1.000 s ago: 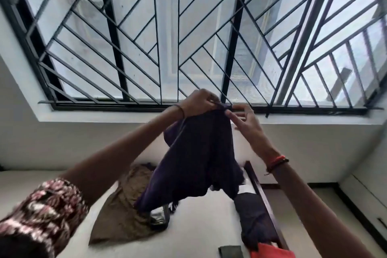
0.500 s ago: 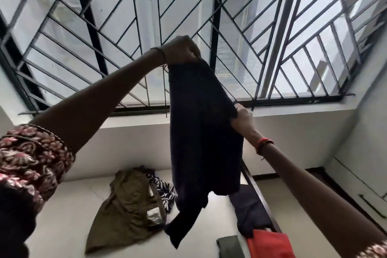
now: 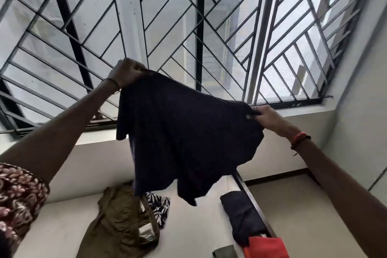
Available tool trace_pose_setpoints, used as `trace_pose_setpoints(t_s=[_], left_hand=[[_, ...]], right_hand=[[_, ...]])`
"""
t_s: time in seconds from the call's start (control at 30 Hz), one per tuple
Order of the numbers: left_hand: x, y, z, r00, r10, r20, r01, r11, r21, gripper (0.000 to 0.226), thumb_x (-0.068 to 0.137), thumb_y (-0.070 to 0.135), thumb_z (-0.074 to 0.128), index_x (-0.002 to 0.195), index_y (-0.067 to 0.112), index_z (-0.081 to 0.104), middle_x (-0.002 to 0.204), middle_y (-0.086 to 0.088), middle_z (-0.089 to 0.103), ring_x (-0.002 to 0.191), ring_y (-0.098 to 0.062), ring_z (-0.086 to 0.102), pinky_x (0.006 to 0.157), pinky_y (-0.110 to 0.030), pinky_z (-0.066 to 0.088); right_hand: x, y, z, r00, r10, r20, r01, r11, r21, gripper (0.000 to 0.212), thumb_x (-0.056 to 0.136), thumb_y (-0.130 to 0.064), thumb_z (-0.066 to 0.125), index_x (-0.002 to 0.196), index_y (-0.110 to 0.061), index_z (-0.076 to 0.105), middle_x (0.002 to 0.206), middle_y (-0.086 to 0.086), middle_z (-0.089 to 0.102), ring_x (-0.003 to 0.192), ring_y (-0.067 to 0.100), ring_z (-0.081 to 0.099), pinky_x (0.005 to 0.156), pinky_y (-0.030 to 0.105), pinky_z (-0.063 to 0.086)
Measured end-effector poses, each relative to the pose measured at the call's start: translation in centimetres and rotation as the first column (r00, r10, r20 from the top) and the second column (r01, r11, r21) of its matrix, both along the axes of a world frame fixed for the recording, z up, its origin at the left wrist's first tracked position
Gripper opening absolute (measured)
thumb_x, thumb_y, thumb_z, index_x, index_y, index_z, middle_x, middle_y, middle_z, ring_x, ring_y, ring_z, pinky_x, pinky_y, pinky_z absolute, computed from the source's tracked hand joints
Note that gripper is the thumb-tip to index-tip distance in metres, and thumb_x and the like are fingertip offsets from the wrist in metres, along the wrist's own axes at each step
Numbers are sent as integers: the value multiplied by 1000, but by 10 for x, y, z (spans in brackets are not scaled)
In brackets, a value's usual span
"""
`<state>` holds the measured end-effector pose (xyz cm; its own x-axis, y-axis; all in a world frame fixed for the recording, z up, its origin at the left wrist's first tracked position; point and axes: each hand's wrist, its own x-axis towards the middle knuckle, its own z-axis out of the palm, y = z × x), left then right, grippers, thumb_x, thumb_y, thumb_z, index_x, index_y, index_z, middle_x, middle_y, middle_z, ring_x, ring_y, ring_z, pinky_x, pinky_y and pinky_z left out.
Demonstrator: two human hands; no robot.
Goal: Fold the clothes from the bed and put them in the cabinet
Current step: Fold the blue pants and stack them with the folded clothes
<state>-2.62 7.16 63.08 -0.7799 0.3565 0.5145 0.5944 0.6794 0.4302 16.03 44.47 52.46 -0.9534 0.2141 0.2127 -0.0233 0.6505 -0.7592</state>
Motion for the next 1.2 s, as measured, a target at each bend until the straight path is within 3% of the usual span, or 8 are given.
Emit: trace_pose_setpoints(t_s=[0.17, 0.37, 0.57, 0.63, 0.73, 0.83, 1.07, 1.2], left_hand=[[-5, -3, -19, 996, 85, 24, -87, 993, 79, 32, 83, 34, 69, 103, 10, 73, 108, -15, 69, 109, -27, 61, 92, -36, 46], [-14, -7, -44, 982, 124, 142, -138, 986, 90, 29, 89, 24, 63, 104, 0, 70, 105, -23, 68, 107, -33, 60, 87, -34, 43], [-3, 21, -77, 961, -173, 218, 179, 984, -10, 19, 88, -3, 56, 88, 13, 67, 92, -12, 67, 85, -9, 65, 93, -36, 47], [12, 41, -88, 896, -349, 273, 334, 937, 101, 19, 87, 5, 64, 103, 15, 62, 106, -6, 64, 92, 9, 59, 100, -43, 45], [50, 72, -88, 677, -593, 436, 534, 804, 263, 72, 78, 34, 74, 140, 23, 38, 142, 7, 43, 131, 1, 39, 103, -23, 39], [80, 111, -85, 517, -756, 400, 598, 654, 463, 53, 86, 21, 66, 134, 20, 44, 133, 4, 53, 122, -7, 52, 96, -23, 47], [95, 180, -78, 742, -612, 275, 278, 654, 703, 10, 85, 14, 68, 93, 7, 68, 75, 8, 67, 65, 2, 61, 66, -16, 53], [89, 185, -73, 786, -559, 262, 248, 675, 695, 7, 86, 11, 66, 81, 14, 67, 68, 9, 65, 64, -1, 56, 66, -21, 49]], right_hand=[[-5, 8, 30, 999, 37, 39, -34, 997, -67, 15, 97, -2, 45, 96, -1, 59, 63, 5, 47, 42, 2, 46, 41, 17, 40], [-23, -20, 55, 983, 21, -180, -107, 870, -482, 13, 97, -9, 49, 92, -16, 60, 76, 1, 63, 59, 4, 61, 54, 20, 51], [-47, -59, 77, 962, 90, -258, -236, 749, -619, 8, 93, -11, 57, 91, -15, 64, 74, -3, 71, 68, 9, 66, 66, 21, 56], [-52, -68, 83, 957, 127, -260, -261, 771, -581, 10, 93, -12, 56, 91, -16, 65, 75, -4, 71, 69, 7, 66, 68, 20, 55], [-55, -74, 92, 948, 180, -264, -301, 782, -546, 12, 93, -8, 55, 92, -15, 65, 77, -5, 72, 71, 7, 66, 70, 19, 55], [-54, -80, 94, 940, 216, -263, -322, 814, -483, 14, 93, -5, 54, 90, -14, 64, 71, -8, 71, 67, 3, 65, 68, 16, 54], [-35, -45, 71, 961, 61, -270, -215, 779, -589, 11, 90, -11, 60, 100, -16, 59, 82, -3, 68, 72, 7, 64, 61, 20, 53], [-1, -17, 20, 972, 184, -145, -234, 768, -596, 64, 64, -40, 82, 116, -22, 49, 97, -1, 69, 83, 15, 66, 72, 28, 54]])
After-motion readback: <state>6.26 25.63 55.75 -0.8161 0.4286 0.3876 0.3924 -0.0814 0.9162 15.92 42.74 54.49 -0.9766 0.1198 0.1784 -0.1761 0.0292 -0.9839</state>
